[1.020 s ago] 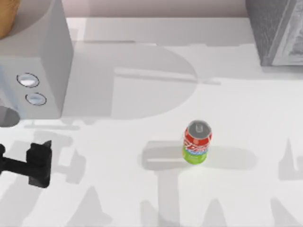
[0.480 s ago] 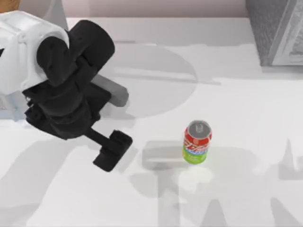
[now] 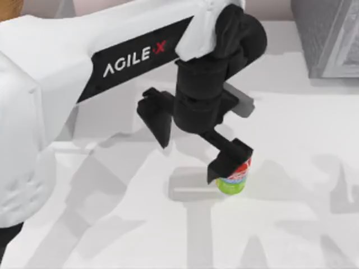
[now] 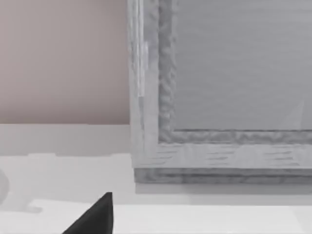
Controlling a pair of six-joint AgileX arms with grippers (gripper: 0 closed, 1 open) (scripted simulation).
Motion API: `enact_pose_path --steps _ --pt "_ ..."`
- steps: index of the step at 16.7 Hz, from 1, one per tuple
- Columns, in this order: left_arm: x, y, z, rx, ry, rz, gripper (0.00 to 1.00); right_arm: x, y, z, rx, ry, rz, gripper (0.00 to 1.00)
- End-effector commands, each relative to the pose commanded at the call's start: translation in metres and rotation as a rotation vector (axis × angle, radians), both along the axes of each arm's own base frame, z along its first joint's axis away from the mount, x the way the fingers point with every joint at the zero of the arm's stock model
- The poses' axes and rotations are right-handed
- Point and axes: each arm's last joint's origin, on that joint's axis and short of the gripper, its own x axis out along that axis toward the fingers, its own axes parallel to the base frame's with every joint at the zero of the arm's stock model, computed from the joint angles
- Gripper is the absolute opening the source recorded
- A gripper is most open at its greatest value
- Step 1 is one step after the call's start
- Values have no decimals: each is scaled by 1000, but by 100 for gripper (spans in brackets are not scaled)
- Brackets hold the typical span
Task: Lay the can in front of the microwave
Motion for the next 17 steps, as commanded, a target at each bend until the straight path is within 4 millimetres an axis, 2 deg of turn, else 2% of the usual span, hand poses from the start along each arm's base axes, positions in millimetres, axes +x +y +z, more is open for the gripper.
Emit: enact_pose_path --steps 3,6,9,14,17 --pt "7 -35 2 -31 -33 -22 100 0 0 0 0 0 0 100" --pt "10 -55 4 -69 -71 -29 100 0 0 0 0 0 0 100" --pt "11 -62 5 -88 -88 -29 100 0 0 0 0 0 0 100" --pt "13 -60 6 -90 -90 -24 100 0 0 0 0 0 0 100" --pt "12 -62 -2 -90 -90 -29 100 0 0 0 0 0 0 100"
